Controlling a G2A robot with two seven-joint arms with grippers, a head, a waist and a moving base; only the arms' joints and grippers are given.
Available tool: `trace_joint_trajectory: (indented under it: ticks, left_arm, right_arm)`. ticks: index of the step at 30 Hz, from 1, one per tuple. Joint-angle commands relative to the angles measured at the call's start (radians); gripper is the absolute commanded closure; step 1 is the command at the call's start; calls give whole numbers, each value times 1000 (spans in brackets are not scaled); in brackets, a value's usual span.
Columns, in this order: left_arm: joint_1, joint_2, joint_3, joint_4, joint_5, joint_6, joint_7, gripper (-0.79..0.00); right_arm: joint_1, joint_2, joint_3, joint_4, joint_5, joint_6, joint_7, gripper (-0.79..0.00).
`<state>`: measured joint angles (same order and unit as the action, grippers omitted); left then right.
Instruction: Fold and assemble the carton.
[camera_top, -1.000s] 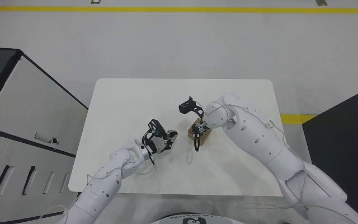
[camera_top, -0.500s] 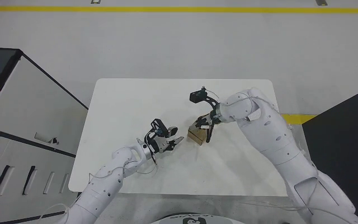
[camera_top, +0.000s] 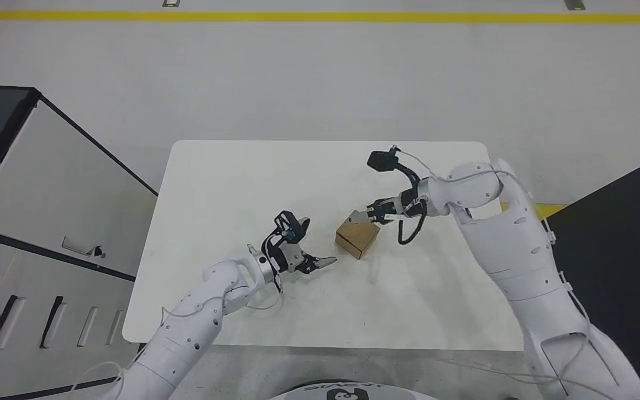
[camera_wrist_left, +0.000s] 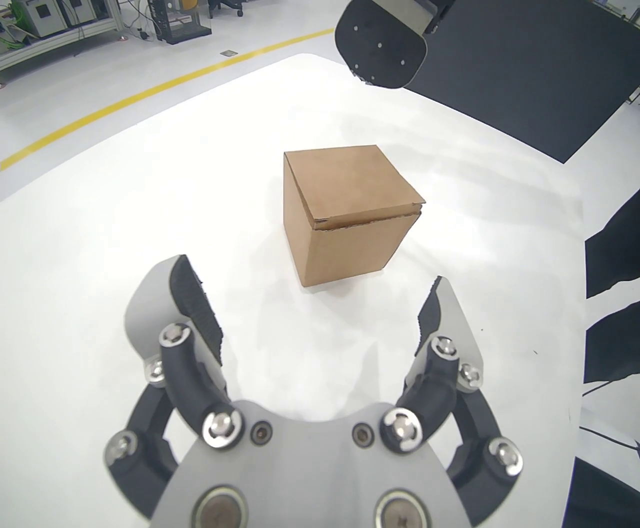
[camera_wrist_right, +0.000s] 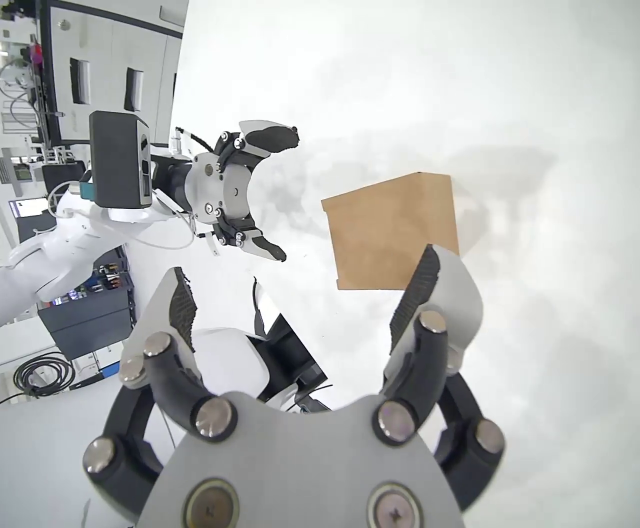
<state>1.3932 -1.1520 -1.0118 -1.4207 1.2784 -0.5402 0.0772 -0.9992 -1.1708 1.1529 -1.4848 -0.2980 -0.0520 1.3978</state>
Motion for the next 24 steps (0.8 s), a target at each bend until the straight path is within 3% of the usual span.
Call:
trace_joint_trajectory:
  ticks: [1, 7, 11, 24]
  left_arm:
    - [6, -1, 1, -4, -20, -1, 8, -785]
    - [31, -4, 10, -9, -41, 11, 48, -785]
    - [33, -9, 22, -9, -42, 34, 70, -785]
    - [48, -13, 39, -21, -47, 51, 71, -785]
  right_arm:
    - [-21, 7, 52, 13, 75, -18, -29, -785]
    - [-124, 42, 270, 88, 385, -171, 25, -785]
    - [-174, 51, 345, 153, 626, -201, 72, -785]
    - [-211, 59, 386, 169, 668, -200, 44, -785]
